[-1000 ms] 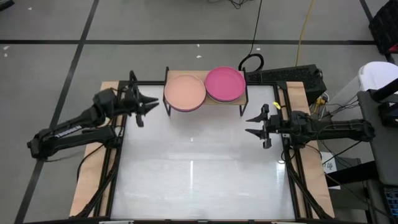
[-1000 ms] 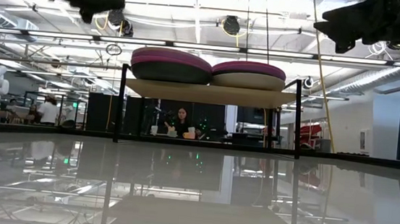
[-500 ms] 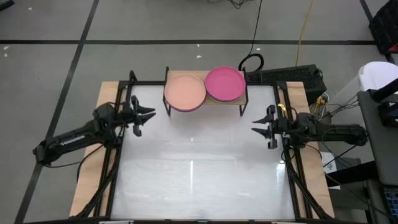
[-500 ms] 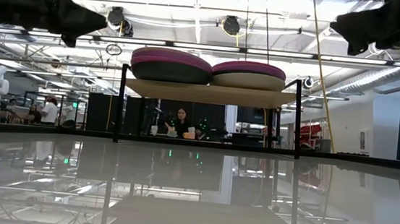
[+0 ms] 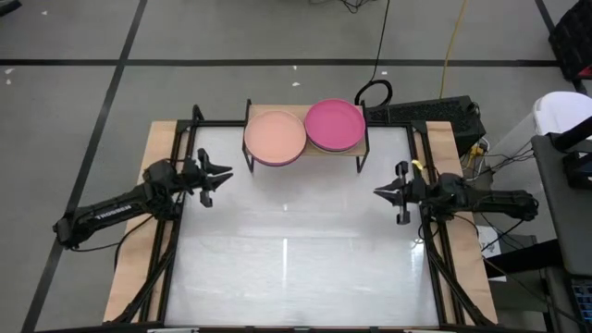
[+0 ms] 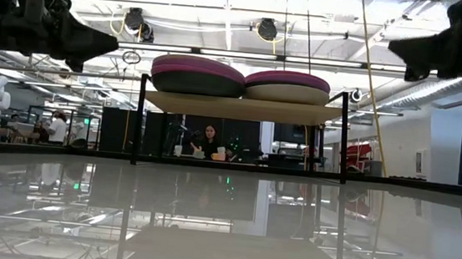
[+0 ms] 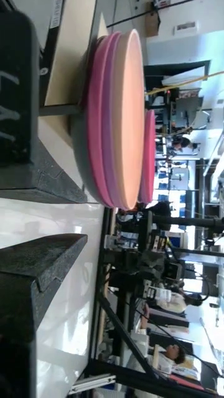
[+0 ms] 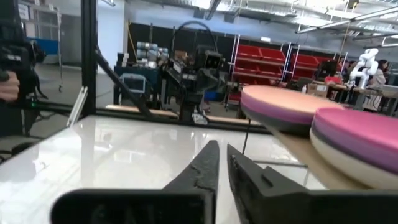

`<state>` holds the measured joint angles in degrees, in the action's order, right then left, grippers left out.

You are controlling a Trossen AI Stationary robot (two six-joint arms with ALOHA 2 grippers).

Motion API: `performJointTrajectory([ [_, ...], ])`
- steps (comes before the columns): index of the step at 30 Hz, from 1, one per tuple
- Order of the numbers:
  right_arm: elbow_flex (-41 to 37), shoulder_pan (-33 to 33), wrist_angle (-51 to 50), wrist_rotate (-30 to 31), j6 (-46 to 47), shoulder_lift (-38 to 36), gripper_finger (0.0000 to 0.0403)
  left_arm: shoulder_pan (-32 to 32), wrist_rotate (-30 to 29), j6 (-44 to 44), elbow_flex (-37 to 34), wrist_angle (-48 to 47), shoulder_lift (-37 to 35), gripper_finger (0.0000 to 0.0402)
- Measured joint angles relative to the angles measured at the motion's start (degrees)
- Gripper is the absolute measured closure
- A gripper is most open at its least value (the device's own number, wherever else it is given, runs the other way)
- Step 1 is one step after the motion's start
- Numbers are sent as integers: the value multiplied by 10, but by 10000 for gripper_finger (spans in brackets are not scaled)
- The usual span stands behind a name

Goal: Place and stack plates onto a shelf
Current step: Return to Home Position

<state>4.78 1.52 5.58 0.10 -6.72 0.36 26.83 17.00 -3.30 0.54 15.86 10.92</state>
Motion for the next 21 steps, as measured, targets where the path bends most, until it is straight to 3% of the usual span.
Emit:
performJointTrajectory([
  [8, -29, 0, 4, 18, -4, 0, 400, 0, 1, 18, 0, -68, 0, 311],
  [15, -37, 0, 2, 22, 0, 0, 402, 0, 3, 40, 0, -113, 0, 391],
  [21, -38, 0, 2, 44, 3, 0, 402, 0, -8, 38, 0, -127, 1, 396],
])
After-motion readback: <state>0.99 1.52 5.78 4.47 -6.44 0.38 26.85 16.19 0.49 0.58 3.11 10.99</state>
